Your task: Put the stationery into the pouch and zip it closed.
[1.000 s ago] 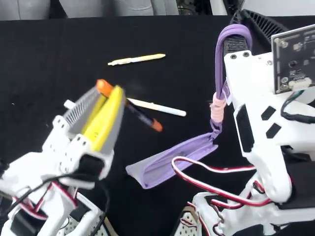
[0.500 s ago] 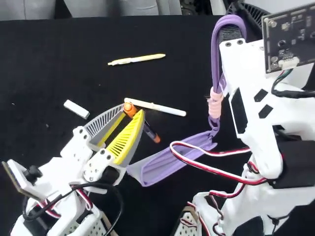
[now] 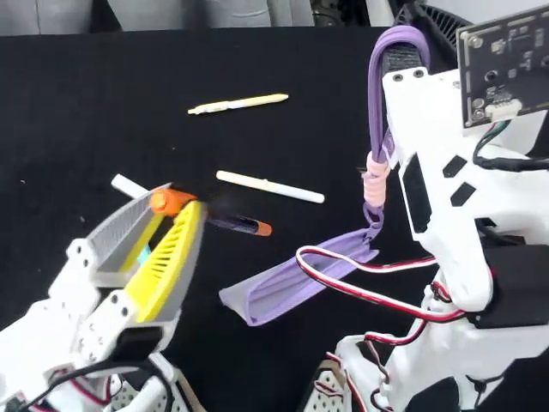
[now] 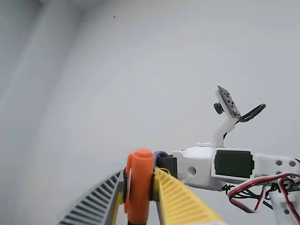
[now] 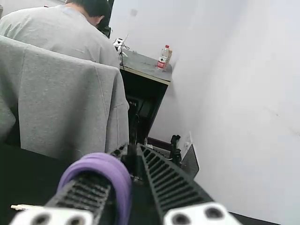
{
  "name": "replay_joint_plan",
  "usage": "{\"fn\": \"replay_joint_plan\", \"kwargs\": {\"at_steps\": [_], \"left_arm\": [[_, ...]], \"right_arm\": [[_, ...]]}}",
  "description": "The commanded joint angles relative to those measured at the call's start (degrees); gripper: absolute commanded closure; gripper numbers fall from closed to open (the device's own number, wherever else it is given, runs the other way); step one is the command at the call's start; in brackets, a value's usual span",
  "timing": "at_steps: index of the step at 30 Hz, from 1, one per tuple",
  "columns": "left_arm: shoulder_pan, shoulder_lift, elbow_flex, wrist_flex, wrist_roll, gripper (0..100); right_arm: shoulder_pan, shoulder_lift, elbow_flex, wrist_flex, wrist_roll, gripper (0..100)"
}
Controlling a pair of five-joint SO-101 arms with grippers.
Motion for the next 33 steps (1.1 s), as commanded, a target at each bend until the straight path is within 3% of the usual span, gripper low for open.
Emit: {"fn": "replay_joint_plan", "kwargs": {"at_steps": [1, 7, 17, 23, 28, 33], "left_arm": [[0.66, 0.62, -3.47, -0.70, 0.70, 97], [2.33, 0.62, -3.65, 1.76, 8.79, 97], [12.44, 0.26, -0.57, 8.00, -2.11, 97], [11.74, 0.62, -4.79, -0.44, 2.81, 97], [8.22, 2.29, -6.73, 0.97, 12.13, 97], [8.22, 2.37, -6.55, 5.54, 11.08, 97]], "right_arm": [[-0.88, -0.57, 0.31, -1.76, 0.18, 98.7], [-0.88, -0.04, 0.31, -1.76, 0.18, 98.7], [-0.70, 2.24, -0.22, -2.46, 0.35, 98.7], [-0.88, 2.51, 0.13, -2.55, 0.35, 98.7], [-0.88, 2.59, 0.22, -2.73, 0.26, 98.7], [-0.88, 2.59, 0.22, -2.73, 0.18, 98.7]]}}
